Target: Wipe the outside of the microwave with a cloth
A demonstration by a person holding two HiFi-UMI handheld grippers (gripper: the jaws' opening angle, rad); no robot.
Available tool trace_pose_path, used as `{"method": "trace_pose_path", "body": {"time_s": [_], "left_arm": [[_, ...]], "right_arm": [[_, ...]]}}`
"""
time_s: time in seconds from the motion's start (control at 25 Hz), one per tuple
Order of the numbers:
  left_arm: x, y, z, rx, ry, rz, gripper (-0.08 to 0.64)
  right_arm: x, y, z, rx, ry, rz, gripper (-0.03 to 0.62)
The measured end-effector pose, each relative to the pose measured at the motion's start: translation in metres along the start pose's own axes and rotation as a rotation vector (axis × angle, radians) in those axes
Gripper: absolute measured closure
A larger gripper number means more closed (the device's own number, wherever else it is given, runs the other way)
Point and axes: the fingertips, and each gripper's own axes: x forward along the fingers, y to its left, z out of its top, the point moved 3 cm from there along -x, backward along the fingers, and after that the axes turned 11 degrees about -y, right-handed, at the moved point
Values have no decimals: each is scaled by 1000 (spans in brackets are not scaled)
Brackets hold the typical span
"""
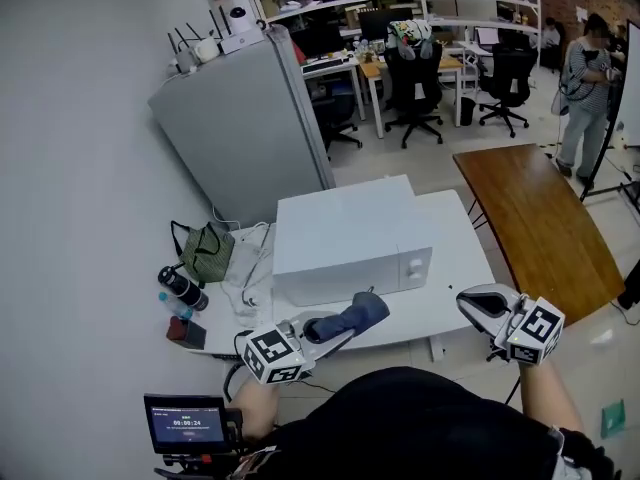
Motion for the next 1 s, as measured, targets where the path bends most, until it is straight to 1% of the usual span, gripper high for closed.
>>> {"method": "trace_pose_path", "body": {"time_s": [0.08,0.16,0.24,0.32,0.4,0.48,0.6,0.68,0.76,0.84,0.92,1.0], "left_arm": [[16,-29,-13,-54,-28,55,500],[37,-59,-22,-87,-35,74,500],[56,-88,-28,-86,-18,74,500],[67,-112,-29,-75,-1,71,500],[70,-129,-25,-56,6,70,500],[68,-142,-22,-41,-6,84,500],[57,-155,-23,-60,-70,108,500],[45,-163,-28,-93,-108,88,500],[27,-170,-37,-116,-116,59,500],[1,-168,-43,-120,-117,59,500],[-29,-162,-41,-117,-141,67,500],[-54,-162,-42,-129,-159,51,500]], "right_arm": [[-21,9,-3,13,5,78,586],[-45,17,-11,18,11,139,586],[-70,16,-23,41,12,155,586],[-86,16,-31,95,3,154,586],[-93,19,-33,138,-9,156,586],[-96,26,-33,153,-8,169,586],[-87,43,-26,137,-9,190,586],[-75,56,-19,111,-13,188,586],[-61,70,-14,96,-21,166,586],[-47,89,-10,119,-45,137,586],[-34,110,-8,155,-63,118,586],[-23,130,-6,164,-58,100,586]]}}
